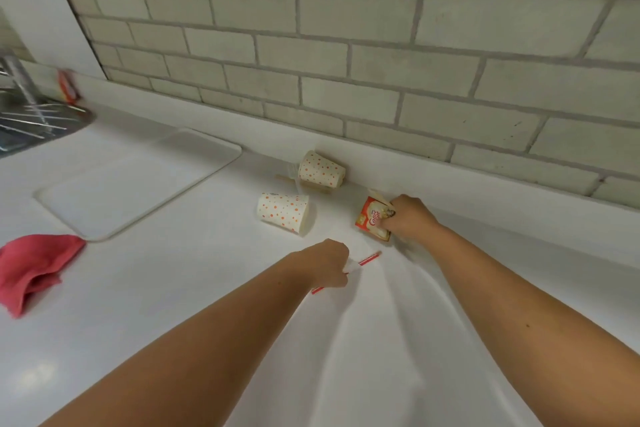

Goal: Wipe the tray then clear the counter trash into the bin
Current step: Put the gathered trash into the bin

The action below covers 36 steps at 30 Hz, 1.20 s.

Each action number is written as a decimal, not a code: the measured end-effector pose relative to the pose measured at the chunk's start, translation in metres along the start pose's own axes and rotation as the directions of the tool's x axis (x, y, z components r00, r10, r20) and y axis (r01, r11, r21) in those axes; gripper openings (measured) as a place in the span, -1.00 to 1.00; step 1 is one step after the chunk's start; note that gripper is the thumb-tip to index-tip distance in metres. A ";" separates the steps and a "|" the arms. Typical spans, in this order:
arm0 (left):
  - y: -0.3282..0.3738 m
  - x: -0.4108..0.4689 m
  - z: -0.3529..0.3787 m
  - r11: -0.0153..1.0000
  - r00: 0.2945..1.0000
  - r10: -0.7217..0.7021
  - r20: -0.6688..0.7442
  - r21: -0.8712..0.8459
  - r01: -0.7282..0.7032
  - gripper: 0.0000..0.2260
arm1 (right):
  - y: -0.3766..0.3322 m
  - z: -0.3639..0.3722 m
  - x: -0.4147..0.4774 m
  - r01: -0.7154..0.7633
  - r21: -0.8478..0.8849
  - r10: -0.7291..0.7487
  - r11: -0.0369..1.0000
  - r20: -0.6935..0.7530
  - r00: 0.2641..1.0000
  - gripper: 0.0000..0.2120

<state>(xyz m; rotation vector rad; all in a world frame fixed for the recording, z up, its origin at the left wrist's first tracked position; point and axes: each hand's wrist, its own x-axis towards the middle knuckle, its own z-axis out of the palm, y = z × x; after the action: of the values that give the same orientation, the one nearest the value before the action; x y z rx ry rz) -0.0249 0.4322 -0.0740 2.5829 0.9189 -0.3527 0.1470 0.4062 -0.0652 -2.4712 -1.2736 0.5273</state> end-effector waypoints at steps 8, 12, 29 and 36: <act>-0.003 -0.050 0.029 0.996 0.992 -0.084 -0.092 0.003 0.085 -0.74 | -0.028 -0.006 -0.042 0.093 0.059 -0.093 0.994 0.000 0.996 -0.70; -0.036 -0.092 0.031 0.978 0.975 -0.169 -0.147 -0.148 0.147 -0.77 | -0.061 -0.012 -0.075 0.194 0.130 -0.201 0.972 0.039 0.979 -0.84; -0.225 -0.358 0.112 0.492 0.527 -0.803 -0.279 -0.810 0.320 -0.81 | -0.282 0.159 -0.273 0.562 0.245 -0.599 0.790 0.500 0.625 -0.70; -0.261 -0.427 0.176 0.373 0.446 -0.869 -0.214 -0.876 0.306 -0.79 | -0.293 0.283 -0.322 0.635 -0.034 -0.471 0.772 0.641 0.606 -0.68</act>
<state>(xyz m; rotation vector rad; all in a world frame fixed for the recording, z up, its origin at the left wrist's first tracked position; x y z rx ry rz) -0.5346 0.3080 -0.1502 1.3762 1.8719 0.7426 -0.3625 0.3332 -0.1314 -1.9195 -2.4016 1.0735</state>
